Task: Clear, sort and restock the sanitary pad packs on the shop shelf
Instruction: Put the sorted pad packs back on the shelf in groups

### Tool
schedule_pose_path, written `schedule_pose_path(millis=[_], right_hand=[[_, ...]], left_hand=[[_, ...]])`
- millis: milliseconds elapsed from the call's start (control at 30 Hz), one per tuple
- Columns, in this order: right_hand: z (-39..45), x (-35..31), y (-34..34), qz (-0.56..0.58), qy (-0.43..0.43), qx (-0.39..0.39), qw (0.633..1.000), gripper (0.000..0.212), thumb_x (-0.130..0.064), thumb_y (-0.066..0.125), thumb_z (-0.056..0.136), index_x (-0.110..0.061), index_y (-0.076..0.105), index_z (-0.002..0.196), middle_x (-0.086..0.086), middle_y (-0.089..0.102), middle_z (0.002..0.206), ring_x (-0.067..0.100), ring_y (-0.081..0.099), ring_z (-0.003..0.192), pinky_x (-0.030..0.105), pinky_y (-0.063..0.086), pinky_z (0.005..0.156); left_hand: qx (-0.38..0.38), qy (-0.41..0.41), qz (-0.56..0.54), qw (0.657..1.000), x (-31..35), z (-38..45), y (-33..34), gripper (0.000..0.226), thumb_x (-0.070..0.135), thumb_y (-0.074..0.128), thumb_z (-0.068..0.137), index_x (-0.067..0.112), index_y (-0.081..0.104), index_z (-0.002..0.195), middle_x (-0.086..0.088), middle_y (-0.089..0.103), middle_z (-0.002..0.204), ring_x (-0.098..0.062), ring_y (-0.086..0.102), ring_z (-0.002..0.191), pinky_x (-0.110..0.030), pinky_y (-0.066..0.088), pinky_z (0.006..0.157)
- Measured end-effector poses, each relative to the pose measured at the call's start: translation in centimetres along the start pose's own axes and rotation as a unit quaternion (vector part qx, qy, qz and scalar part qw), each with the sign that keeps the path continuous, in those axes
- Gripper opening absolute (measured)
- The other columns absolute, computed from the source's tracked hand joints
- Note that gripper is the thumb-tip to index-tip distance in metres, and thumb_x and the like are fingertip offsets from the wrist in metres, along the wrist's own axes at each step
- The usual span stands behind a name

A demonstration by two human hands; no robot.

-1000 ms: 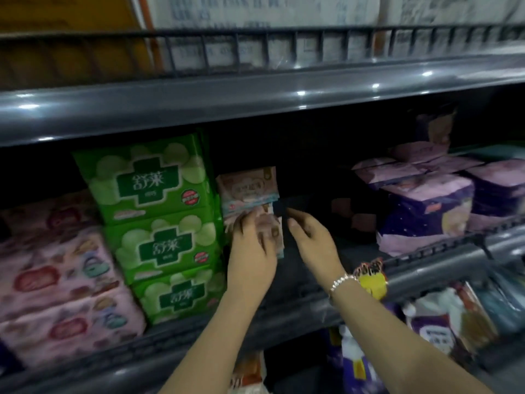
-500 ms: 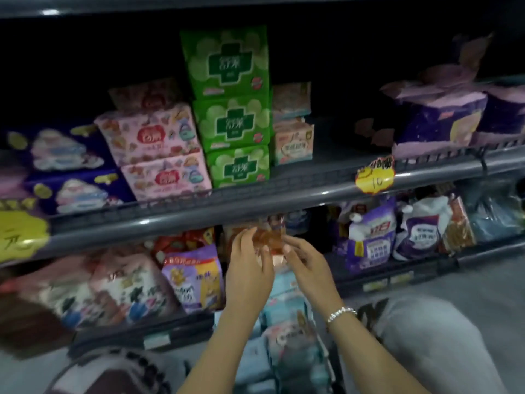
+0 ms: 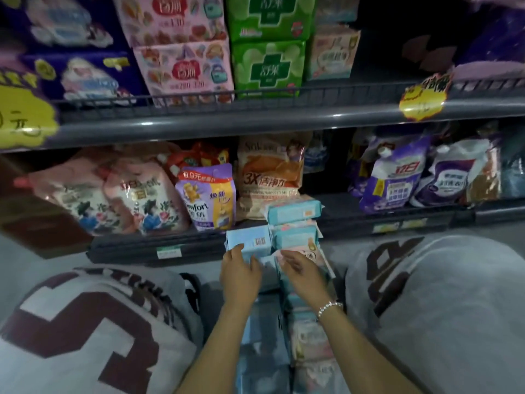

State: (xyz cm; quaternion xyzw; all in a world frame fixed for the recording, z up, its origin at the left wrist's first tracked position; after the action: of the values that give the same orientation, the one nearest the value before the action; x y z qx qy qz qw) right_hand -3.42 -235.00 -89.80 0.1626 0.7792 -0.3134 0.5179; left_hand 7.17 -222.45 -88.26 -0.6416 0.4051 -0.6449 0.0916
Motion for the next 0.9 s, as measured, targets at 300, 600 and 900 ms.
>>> schedule_pose_path(millis=[300, 600, 900], right_hand=[[-1.1, 4.9, -3.7, -0.054, 0.075, 0.140, 0.986, 0.028, -0.007, 0.060, 0.093, -0.005, 0.064, 0.120, 0.013, 0.055, 0.126, 0.019, 0.056, 0.103, 0.012, 0.040, 0.080], [0.5, 8.6, -6.5, -0.087, 0.126, 0.138, 0.979, 0.031, -0.046, 0.059, 0.086, -0.021, 0.064, 0.105, 0.004, 0.065, 0.105, 0.025, 0.063, 0.098, 0.035, 0.053, 0.081], [1.7, 10.0, -5.3, 0.115, 0.221, 0.052, 0.967, 0.026, -0.039, 0.071, 0.084, -0.019, 0.065, 0.099, 0.001, 0.070, 0.096, 0.021, 0.066, 0.091, 0.036, 0.054, 0.087]], left_hand=[[-0.051, 0.042, 0.080, 0.995, -0.8, -0.9, 4.1, 0.039, 0.029, 0.050, 0.097, 0.014, 0.051, 0.133, -0.007, 0.052, 0.137, -0.027, 0.038, 0.129, -0.040, 0.029, 0.105], [-0.121, 0.131, 0.185, 0.966, 0.5, -0.9, 8.3, 0.047, 0.040, 0.047, 0.099, 0.025, 0.043, 0.143, 0.007, 0.032, 0.154, -0.016, 0.023, 0.139, -0.025, 0.012, 0.099], [-0.092, 0.126, 0.214, 0.964, 0.3, 0.4, 9.4, 0.030, 0.046, 0.055, 0.093, 0.034, 0.065, 0.119, 0.007, 0.034, 0.146, -0.022, 0.027, 0.129, -0.034, 0.018, 0.098]])
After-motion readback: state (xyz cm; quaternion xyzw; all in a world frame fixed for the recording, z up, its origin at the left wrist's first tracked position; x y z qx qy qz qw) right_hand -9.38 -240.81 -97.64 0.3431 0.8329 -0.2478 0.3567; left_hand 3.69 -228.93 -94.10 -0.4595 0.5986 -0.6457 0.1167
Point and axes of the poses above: each hand's wrist, its own z-axis towards the middle knuckle, its own y-axis out of the palm, x = y × z, the point moved 8 cm from there along z, towards the middle knuckle
